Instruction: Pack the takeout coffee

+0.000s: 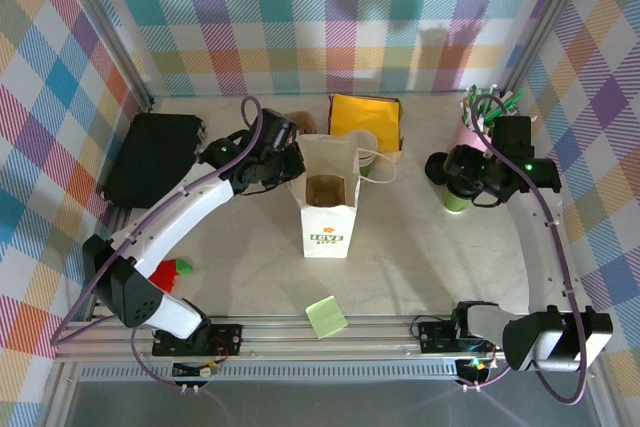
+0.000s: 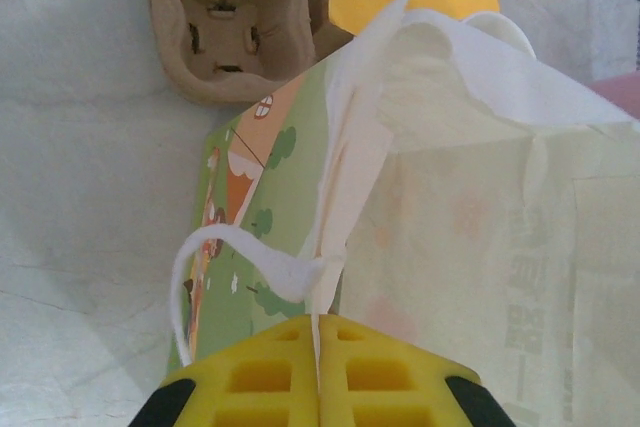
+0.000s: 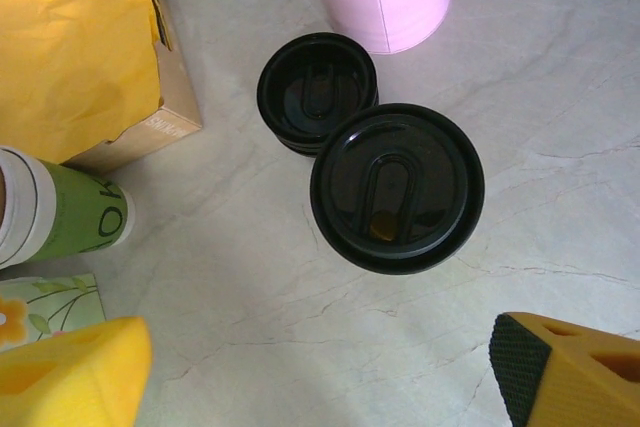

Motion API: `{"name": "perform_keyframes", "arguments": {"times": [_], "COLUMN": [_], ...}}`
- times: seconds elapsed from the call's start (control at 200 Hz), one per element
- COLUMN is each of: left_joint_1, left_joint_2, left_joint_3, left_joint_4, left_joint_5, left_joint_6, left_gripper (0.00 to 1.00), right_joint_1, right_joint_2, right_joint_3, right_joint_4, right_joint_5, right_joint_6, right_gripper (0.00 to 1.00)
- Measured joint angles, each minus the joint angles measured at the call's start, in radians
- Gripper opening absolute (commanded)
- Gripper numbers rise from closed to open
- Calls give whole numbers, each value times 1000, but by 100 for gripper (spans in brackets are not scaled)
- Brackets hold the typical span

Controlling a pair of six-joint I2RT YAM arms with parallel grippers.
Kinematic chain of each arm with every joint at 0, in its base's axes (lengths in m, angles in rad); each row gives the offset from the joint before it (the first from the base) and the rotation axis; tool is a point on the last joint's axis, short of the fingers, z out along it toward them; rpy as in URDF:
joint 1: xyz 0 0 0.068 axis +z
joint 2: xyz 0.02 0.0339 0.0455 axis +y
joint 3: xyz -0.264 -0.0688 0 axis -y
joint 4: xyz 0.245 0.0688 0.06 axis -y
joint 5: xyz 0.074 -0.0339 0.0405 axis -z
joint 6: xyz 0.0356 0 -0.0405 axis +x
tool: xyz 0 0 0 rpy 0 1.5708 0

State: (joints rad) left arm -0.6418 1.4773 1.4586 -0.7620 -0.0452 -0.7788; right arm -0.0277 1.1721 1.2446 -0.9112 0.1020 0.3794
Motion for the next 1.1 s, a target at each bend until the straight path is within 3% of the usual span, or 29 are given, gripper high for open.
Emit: {"name": "perform_keyframes", "arguments": {"times": [0.475,0.575,0.805,1.1], "left_joint_1": [-35,-35,-35,-39], "left_joint_2": [-54,-54,-67,-140], "left_joint_3": [-83,-84,-69,-57], "left_joint_4": [109,111,85,80], "left_joint_5": [2,2,1,29], "left_joint_6": [-148,-154,-113,-19], "left_gripper": [12,20,40,44], "right_joint_1": [-26,-26,-26,-31], "right_joint_2": [120,159,249,269], "right_joint_3": [-24,-24,-21,-2], "right_joint_4": [15,29,35,27], "right_joint_5": [6,7,21,25], "right_joint_6": [-50,-71,-114,-122], "right_gripper": [92,94,98,94]}}
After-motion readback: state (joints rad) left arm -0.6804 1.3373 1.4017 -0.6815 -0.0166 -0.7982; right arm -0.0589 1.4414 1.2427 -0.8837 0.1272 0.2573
